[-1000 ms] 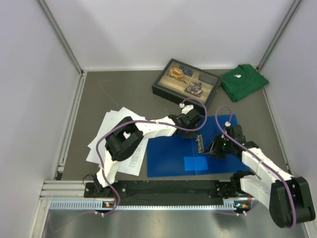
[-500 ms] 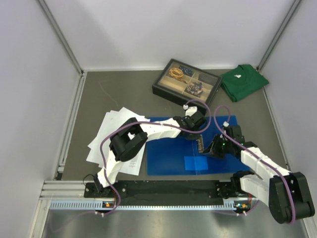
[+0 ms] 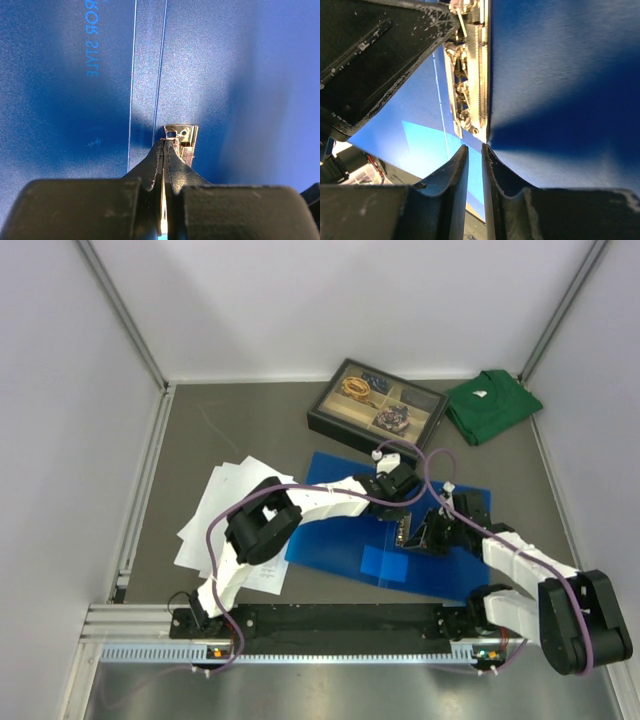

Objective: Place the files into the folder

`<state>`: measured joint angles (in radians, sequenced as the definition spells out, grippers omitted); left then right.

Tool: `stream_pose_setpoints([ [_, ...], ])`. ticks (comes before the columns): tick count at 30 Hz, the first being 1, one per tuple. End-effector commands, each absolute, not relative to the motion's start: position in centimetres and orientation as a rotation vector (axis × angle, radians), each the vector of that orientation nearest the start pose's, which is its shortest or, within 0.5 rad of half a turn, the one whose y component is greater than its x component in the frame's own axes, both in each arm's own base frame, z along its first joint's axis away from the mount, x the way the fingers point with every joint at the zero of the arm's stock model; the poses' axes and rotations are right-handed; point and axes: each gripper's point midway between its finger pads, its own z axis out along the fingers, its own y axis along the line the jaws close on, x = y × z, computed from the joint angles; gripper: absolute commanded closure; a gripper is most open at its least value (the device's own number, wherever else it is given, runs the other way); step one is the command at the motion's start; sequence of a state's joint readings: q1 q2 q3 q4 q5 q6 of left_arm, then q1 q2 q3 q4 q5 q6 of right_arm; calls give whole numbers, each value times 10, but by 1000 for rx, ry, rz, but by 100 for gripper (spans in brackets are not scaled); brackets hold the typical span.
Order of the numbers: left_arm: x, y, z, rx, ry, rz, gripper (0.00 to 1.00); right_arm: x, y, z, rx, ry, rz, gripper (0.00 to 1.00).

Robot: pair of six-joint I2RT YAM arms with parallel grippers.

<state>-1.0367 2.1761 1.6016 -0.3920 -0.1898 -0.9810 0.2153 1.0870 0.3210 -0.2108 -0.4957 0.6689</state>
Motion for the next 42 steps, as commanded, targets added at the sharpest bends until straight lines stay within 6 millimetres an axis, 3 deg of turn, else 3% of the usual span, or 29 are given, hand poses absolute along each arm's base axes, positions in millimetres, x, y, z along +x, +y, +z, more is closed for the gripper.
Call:
stream_pose_setpoints([
  [1, 251, -435, -9, -45, 2730, -427, 100, 192, 164, 36, 267, 2575, 1037, 82],
  [6, 247, -437, -6, -82, 2743, -450, 100, 195, 167, 39, 257, 2557, 1044, 79],
  [15, 245, -439, -10, -71, 2756, -458, 100, 202, 160, 33, 270, 2585, 962, 84],
  [26, 242, -434, -13, -50, 2763, -446, 100, 205, 157, 22, 294, 2635, 893, 100],
  [33, 240, -426, -13, 21, 2763, -409, 100, 188, 124, -3, 380, 2811, 426, 100],
  [42, 237, -401, -15, 207, 2730, -333, 100, 167, 114, -31, 518, 2913, 237, 100],
])
